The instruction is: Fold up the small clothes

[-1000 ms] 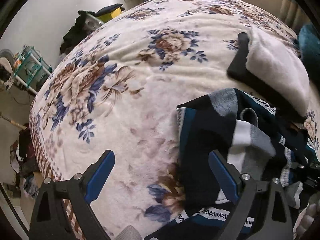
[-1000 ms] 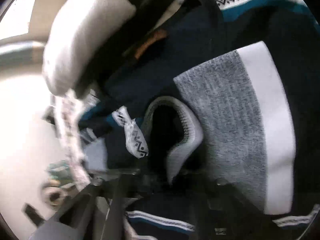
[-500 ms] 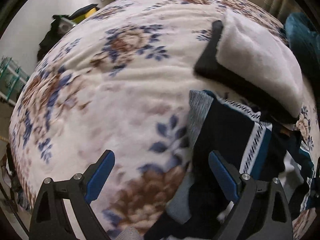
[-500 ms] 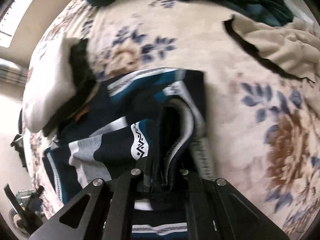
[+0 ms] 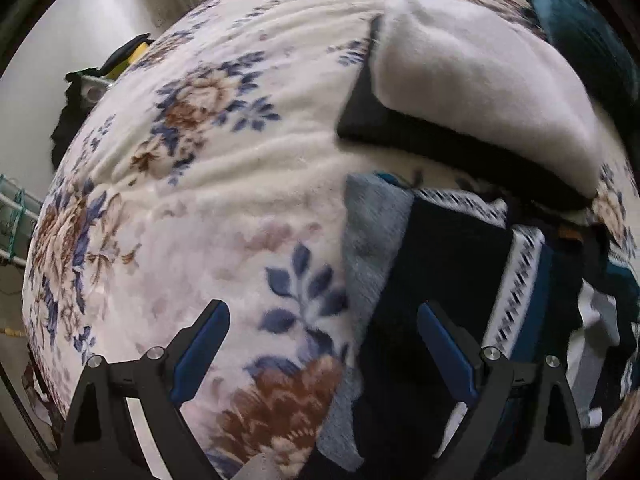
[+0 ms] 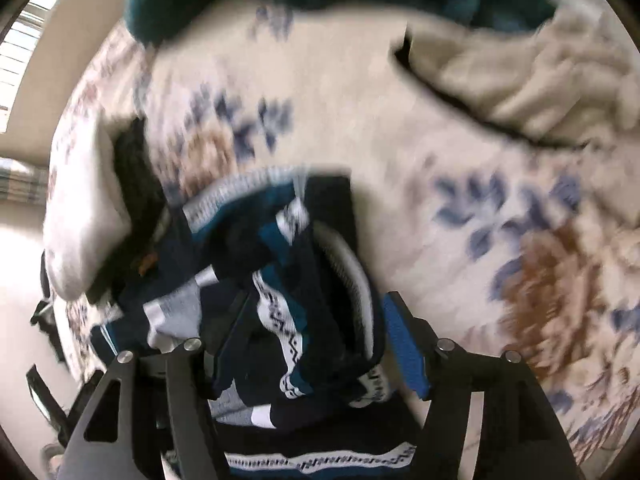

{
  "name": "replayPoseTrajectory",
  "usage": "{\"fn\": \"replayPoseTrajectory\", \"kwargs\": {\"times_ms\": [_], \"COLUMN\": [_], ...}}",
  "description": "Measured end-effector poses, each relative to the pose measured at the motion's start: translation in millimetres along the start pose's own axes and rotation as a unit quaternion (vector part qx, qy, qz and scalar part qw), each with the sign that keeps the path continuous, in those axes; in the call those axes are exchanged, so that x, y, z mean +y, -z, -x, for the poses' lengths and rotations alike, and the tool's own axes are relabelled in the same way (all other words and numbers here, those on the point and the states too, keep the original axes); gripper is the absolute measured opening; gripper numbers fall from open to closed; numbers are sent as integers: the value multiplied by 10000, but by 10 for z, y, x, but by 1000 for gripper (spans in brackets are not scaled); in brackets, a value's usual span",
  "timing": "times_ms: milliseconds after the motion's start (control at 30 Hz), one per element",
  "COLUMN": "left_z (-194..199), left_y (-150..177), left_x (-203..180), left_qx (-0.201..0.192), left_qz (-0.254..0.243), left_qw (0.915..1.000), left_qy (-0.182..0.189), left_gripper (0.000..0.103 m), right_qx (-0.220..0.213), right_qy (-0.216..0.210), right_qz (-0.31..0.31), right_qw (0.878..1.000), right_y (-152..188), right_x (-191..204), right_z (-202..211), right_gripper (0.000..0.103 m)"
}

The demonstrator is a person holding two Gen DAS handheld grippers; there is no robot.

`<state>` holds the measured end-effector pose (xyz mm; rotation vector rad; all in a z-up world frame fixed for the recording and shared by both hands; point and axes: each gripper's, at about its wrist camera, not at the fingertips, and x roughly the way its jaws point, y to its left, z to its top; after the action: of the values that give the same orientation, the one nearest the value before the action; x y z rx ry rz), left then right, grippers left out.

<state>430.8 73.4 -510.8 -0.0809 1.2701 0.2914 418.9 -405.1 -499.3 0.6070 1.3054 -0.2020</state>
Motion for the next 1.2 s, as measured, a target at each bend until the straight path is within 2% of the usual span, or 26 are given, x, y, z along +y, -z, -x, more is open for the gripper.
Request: {"fn": "replayPoseTrajectory", "kwargs": {"times_ms": [67, 133, 200, 233, 300, 367, 433, 567, 633, 767, 833, 867, 900, 933, 1000, 1100, 1200], "left_z": [-39, -119, -234, -302, -499, -628, -643, -319, -108, 42, -75, -141, -244, -340, -471, -524, -365], "left_y": [39, 61, 38, 20, -37, -99, -165, -205, -182, -163, -165, -204, -212, -232, -274, -354, -392], "left_x": [-94, -180, -201, -196, -148, -102, -73, -128, -212, -570, -766, -815, -872, -907, -862, -785, -694], "left_qx": [59, 93, 179, 247, 456, 593, 649, 397, 230, 50, 134, 195, 296, 370, 429, 480, 393], "left_qz": [-165, -298, -328, -315, -252, -171, -118, -264, -342, -686, -909, -961, -1002, -1022, -993, -886, -754], "left_qw": [9998, 9995, 9992, 9988, 9980, 9978, 9978, 9986, 9990, 9976, 9957, 9951, 9945, 9940, 9940, 9948, 9964], "left_qy": [37, -38, -129, -287, -350, -238, -116, -218, -158, -30, -84, -94, -96, -136, -154, -116, -7], "left_gripper": [96, 96, 96, 96, 97, 99, 99, 99, 99, 99, 99, 99, 99, 99, 99, 99, 99], "right_qx": [-299, -448, -200, 72, 556, 814, 1021, 1040, 758, 325, 714, 964, 1244, 1396, 1197, 746, 641], "right_qy": [221, 204, 32, 2, 78, 776, 1156, 1184, 1287, 730, 104, -97, -226, -126, 229, 558, 495], "right_qz": [245, 530, 982, 1202, 1363, 1515, 1528, 1235, 1144, 1211, 1202, 1114, 994, 945, 882, 652, 352], "right_qw": [9990, 9974, 9950, 9927, 9891, 9820, 9761, 9797, 9821, 9894, 9901, 9890, 9870, 9856, 9886, 9935, 9961], "right_y": [80, 177, 290, 352, 455, 556, 612, 556, 493, 378, 288, 261, 220, 151, -4, -263, -350], "right_x": [128, 300, 516, 617, 682, 605, 451, 264, 277, 551, 767, 845, 888, 914, 873, 750, 684], "right_z": [204, 286, 175, 21, -321, -667, -841, -645, -369, -95, -309, -455, -651, -849, -1019, -1036, -860], "right_gripper": [68, 68, 68, 68, 67, 66, 65, 65, 65, 65, 59, 41, 29, 29, 22, 19, 20]}}
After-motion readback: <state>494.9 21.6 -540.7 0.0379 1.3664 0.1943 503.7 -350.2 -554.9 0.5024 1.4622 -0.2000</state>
